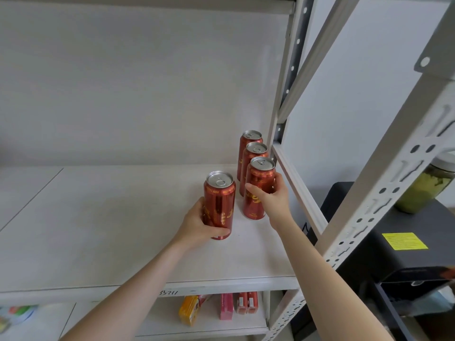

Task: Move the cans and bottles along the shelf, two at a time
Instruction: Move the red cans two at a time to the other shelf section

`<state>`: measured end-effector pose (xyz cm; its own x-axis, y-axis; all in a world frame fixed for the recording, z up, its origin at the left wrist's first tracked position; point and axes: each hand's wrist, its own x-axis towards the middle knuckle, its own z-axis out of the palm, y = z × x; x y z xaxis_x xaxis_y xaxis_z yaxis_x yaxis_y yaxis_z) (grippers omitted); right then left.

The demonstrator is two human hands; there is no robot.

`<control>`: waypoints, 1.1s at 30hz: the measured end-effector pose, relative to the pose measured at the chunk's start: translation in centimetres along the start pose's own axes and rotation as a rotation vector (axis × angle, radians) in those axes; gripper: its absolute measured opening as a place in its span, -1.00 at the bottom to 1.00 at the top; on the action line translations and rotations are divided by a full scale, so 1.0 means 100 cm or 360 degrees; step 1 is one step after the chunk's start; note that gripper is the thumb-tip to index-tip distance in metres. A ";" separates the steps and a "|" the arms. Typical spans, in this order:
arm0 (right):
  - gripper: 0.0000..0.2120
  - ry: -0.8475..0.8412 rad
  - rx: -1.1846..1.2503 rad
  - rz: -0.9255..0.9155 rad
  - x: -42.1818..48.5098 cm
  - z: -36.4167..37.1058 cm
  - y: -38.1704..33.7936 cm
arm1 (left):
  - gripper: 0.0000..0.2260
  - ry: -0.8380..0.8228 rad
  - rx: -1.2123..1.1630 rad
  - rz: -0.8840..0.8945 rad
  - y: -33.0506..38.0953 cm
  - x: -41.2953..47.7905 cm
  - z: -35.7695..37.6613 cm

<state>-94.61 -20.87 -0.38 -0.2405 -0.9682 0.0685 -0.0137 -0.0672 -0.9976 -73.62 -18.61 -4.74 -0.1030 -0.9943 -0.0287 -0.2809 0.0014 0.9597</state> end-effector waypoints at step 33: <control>-0.41 -0.0400 -0.0142 -0.0108 -0.096 -0.017 -0.008 | -0.27 -0.0256 0.0067 -0.0140 0.021 -0.039 0.022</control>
<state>-93.93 -11.15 -0.27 0.0120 -0.9924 0.1226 -0.1100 -0.1232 -0.9863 -75.90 -14.47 -3.21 -0.2264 -0.9608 -0.1597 -0.3349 -0.0772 0.9391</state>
